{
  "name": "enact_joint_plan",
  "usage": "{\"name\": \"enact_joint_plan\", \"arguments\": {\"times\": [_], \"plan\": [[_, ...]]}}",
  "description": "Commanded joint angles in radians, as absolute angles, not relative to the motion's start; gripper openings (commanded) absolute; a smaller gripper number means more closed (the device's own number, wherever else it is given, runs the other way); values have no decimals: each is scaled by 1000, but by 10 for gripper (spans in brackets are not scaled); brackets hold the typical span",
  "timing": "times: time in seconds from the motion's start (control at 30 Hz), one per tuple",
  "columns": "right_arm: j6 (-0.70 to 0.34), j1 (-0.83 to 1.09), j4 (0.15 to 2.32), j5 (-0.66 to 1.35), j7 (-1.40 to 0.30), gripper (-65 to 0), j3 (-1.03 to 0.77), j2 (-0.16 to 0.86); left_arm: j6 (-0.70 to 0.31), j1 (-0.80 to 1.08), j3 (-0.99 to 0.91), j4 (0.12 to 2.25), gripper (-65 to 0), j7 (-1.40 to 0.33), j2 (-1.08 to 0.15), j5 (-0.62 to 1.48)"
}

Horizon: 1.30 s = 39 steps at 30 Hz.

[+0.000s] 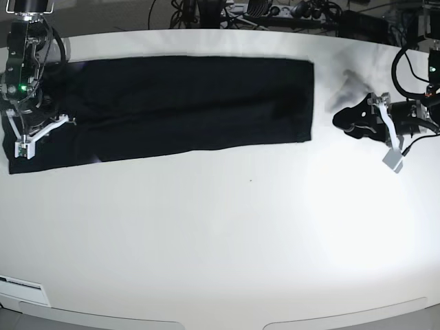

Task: Fold the T-shirt properly
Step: 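Release the folded strip and raise both grippers, then grasp the strip end nearest the left gripper with the left gripper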

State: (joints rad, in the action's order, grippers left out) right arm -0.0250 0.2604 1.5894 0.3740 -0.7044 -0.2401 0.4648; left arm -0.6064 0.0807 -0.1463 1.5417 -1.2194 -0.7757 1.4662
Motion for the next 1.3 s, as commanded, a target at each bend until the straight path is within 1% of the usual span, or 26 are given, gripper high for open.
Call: {"name": "enact_joint_plan", "arguments": {"times": [0.0,0.07,0.27,0.3,0.37,0.43,0.5,0.53,0.63,0.73,0.8,0.97,1.03,1.1,1.17,1.27], "plan": [[8,271,1582,347,-791,-650,-243,471,-609,69,-159,1551,-311,-1204,-797,1484],[43,271,1582,307,-796,-650,-243,465,-609,69,-159,1551,-311,-1205,-796,1484],[41,232,1604,305,-800,-650,-244,466,-597,69,-160,1551,-311,-1200,-766,1475],[41,226,1611,305,-802,-616,-244,466,-588,69,-165,1551,-311,-1200,-755,1475],[35,213,1619,305,-813,-493,-244,466,-588,69,-186,1551,-311,-1196,-723,1471],[-3,206,1622,306,-820,-382,-244,466,-591,72,-214,1551,-308,-1196,-685,1463],[-42,199,1622,306,-824,-302,-244,466,-591,72,-234,1551,-303,-1195,-646,1455],[-50,197,1622,306,-822,-284,-244,467,-591,72,-243,1551,-303,-1187,-627,1449],[-66,188,1623,306,-824,-281,-244,466,-575,72,-285,1551,-303,-1132,-554,1389],[-67,188,1623,305,-825,-281,-244,466,-497,73,-326,1551,-302,-1106,-476,1280],[-60,187,1623,305,-824,-281,-244,466,-469,91,-347,1551,-302,-1106,-439,1251],[-49,187,1623,304,-824,-281,-245,469,-451,157,-363,1551,-303,-1102,-371,1256],[-50,187,1623,305,-823,-281,-245,469,-448,173,-363,1551,-303,-1090,-339,1226],[-51,182,1623,306,-823,-281,-245,468,-415,177,-363,1551,-303,-1083,-311,1194],[-54,176,1623,306,-825,-281,-245,468,-395,177,-352,1551,-303,-1081,-286,1177],[-52,165,1623,305,-833,-281,-245,469,-395,186,-305,1551,-303,-1085,-267,1179]]}}
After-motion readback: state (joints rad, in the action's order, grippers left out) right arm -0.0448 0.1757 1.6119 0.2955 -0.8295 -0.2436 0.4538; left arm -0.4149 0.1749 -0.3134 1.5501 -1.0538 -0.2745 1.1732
